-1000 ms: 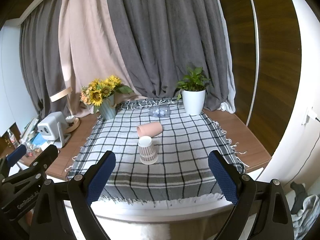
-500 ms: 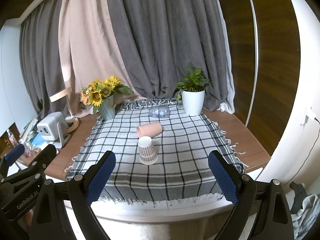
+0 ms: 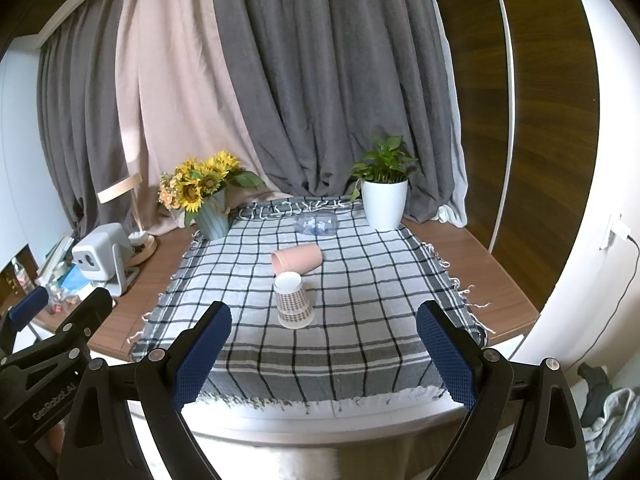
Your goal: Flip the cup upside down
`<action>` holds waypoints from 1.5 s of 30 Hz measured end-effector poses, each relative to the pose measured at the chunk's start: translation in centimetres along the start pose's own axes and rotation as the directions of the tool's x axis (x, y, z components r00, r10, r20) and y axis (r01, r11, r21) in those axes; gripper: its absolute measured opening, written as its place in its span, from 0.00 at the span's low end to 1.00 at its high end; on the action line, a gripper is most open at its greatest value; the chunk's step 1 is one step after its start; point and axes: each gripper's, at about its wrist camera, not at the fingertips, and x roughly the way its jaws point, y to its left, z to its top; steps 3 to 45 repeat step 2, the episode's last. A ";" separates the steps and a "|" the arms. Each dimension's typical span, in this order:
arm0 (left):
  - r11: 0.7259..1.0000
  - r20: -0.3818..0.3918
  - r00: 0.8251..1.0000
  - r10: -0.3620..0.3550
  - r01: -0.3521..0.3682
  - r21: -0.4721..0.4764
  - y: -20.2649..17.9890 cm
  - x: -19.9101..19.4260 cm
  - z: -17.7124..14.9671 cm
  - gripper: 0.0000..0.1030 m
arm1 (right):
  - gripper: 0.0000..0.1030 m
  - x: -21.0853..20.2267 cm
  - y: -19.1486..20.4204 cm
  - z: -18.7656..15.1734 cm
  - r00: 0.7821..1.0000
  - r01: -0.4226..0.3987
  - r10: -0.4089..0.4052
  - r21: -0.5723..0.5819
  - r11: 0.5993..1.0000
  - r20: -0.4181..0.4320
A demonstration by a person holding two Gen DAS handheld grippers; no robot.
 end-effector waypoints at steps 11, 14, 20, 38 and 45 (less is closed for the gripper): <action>1.000 0.001 1.000 -0.002 0.002 -0.001 0.0 0.1 0.0 1.00 | 0.91 0.0 0.0 0.0 1.000 0.000 0.000 0.003 1.000 0.001; 1.000 0.001 1.000 -0.002 0.002 -0.001 0.0 0.1 0.0 1.00 | 0.91 0.0 0.0 0.0 1.000 0.000 0.000 0.003 1.000 0.001; 1.000 0.001 1.000 -0.002 0.002 -0.001 0.0 0.1 0.0 1.00 | 0.91 0.0 0.0 0.0 1.000 0.000 0.000 0.003 1.000 0.001; 1.000 0.001 1.000 -0.002 0.002 -0.001 0.0 0.1 0.0 1.00 | 0.91 0.0 0.0 0.0 1.000 0.000 0.000 0.003 1.000 0.001; 1.000 0.001 1.000 -0.002 0.002 -0.001 0.0 0.1 0.0 1.00 | 0.91 0.0 0.0 0.0 1.000 0.000 0.000 0.003 1.000 0.001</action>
